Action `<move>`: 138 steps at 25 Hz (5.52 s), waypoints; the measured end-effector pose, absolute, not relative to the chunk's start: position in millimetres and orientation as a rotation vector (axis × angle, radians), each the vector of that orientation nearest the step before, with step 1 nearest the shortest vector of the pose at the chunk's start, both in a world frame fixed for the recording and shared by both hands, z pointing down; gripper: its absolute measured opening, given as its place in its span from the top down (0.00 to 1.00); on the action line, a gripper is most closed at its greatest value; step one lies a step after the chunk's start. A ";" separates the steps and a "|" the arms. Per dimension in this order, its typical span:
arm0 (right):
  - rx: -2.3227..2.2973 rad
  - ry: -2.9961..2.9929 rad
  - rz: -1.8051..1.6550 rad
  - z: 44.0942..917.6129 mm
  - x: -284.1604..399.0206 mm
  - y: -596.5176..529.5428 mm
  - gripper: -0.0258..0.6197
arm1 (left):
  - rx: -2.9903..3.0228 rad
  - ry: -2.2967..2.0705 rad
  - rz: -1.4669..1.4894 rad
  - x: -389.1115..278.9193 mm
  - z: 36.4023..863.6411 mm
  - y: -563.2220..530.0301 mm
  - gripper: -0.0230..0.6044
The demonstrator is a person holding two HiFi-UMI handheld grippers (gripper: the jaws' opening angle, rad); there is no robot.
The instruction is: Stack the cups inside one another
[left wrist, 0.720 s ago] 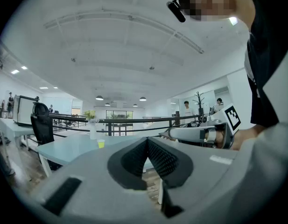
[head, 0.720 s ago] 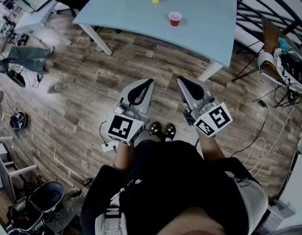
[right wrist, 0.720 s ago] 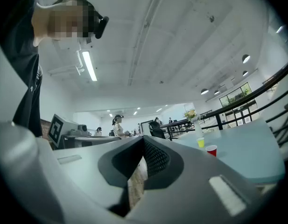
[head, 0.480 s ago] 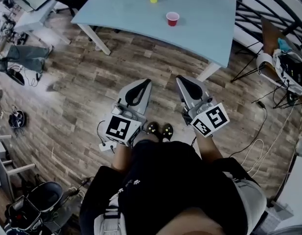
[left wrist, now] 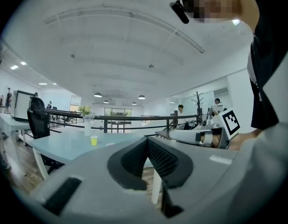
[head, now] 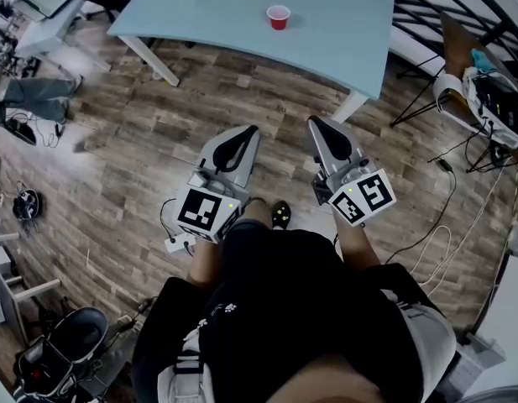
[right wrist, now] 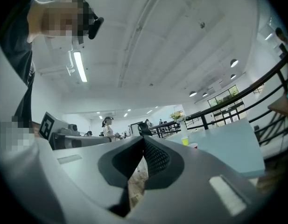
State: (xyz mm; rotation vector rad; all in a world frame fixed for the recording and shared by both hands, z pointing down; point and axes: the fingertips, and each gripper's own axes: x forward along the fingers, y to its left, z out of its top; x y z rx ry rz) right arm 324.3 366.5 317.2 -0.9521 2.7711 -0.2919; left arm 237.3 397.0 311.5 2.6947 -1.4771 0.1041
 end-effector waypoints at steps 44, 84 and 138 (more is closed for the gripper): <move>-1.414 2.753 -0.239 332.1 282.8 190.0 0.92 | 2.806 -1.128 -0.036 178.4 318.1 184.9 0.98; -1.870 2.682 -0.385 401.8 178.9 8.7 0.60 | 2.806 -1.108 0.068 0.5 331.9 32.2 0.98; -1.753 2.950 -0.414 455.3 157.0 -173.3 0.39 | 2.642 -1.388 0.163 -32.8 354.7 -112.3 0.98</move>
